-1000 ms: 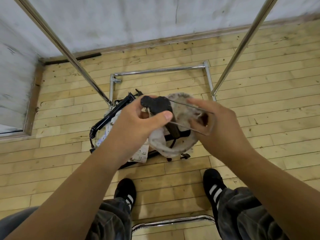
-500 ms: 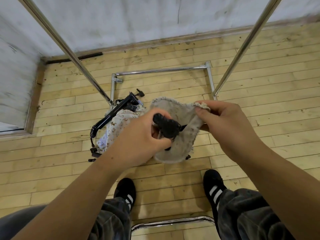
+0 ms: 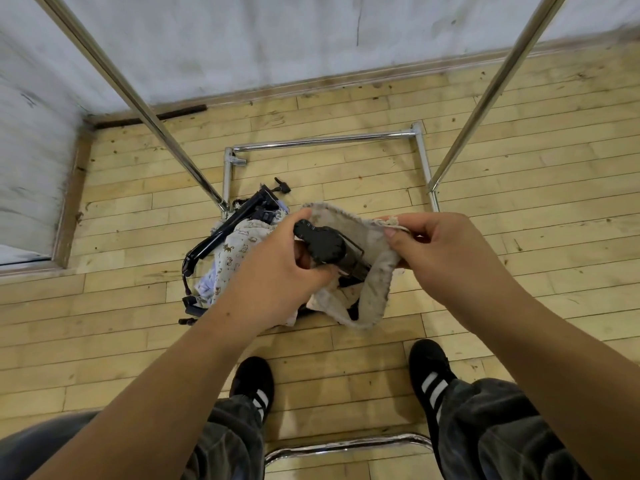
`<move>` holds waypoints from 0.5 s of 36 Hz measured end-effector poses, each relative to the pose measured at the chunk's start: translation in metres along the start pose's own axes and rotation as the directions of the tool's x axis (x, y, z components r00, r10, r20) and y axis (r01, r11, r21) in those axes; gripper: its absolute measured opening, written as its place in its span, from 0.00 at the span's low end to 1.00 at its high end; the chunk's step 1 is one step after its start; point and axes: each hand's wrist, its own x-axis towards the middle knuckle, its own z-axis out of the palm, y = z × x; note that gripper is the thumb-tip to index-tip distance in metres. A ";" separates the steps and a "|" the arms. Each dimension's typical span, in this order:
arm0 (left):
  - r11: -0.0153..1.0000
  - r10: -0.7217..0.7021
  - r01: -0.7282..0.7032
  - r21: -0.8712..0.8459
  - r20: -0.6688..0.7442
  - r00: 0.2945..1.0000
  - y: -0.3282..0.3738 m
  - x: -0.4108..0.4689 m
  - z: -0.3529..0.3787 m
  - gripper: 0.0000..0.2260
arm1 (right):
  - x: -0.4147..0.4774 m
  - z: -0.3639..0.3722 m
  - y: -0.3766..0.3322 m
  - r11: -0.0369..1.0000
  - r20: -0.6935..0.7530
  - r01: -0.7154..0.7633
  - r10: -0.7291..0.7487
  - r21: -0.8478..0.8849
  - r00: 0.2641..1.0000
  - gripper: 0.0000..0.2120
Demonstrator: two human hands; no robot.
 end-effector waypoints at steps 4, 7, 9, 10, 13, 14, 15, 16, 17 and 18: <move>0.977 -0.106 0.110 0.184 -0.029 0.994 -0.005 0.004 -0.009 0.22 | 0.002 -0.002 0.005 0.997 -0.061 0.007 -0.011 -0.074 0.998 0.08; 0.961 -0.164 0.171 0.218 -0.052 0.985 -0.013 0.008 -0.012 0.13 | 0.004 -0.004 0.009 0.996 -0.089 0.007 -0.014 -0.086 0.996 0.07; 0.966 -0.161 0.168 0.195 -0.051 0.986 -0.016 0.009 -0.013 0.08 | 0.005 -0.004 0.009 0.997 -0.087 0.001 -0.007 -0.076 0.996 0.07; 0.968 -0.153 0.160 0.192 -0.051 0.987 -0.017 0.008 -0.014 0.07 | 0.006 -0.003 0.009 0.998 -0.087 -0.007 0.001 -0.062 0.996 0.07; 0.968 -0.146 0.154 0.199 -0.058 0.988 -0.019 0.009 -0.014 0.05 | 0.008 -0.003 0.010 0.997 -0.092 -0.046 0.041 -0.060 0.995 0.10; 0.967 -0.139 0.148 0.205 -0.060 0.989 -0.018 0.009 -0.013 0.04 | 0.009 -0.003 0.011 0.996 -0.090 -0.059 0.053 -0.065 0.995 0.11; 0.967 -0.126 0.136 0.214 -0.061 0.990 -0.018 0.010 -0.012 0.04 | 0.009 -0.003 0.012 0.995 -0.088 -0.072 0.066 -0.068 0.994 0.12; 0.968 -0.109 0.120 0.222 -0.061 0.992 -0.017 0.010 -0.012 0.04 | 0.009 -0.003 0.012 0.994 -0.088 -0.082 0.076 -0.067 0.993 0.12; 0.969 -0.093 0.105 0.222 -0.065 0.994 -0.016 0.010 -0.011 0.04 | 0.009 -0.003 0.013 0.994 -0.089 -0.089 0.083 -0.067 0.993 0.12; 0.972 -0.080 0.093 0.213 -0.071 0.994 -0.016 0.010 -0.010 0.04 | 0.009 -0.003 0.014 0.994 -0.090 -0.093 0.086 -0.066 0.992 0.12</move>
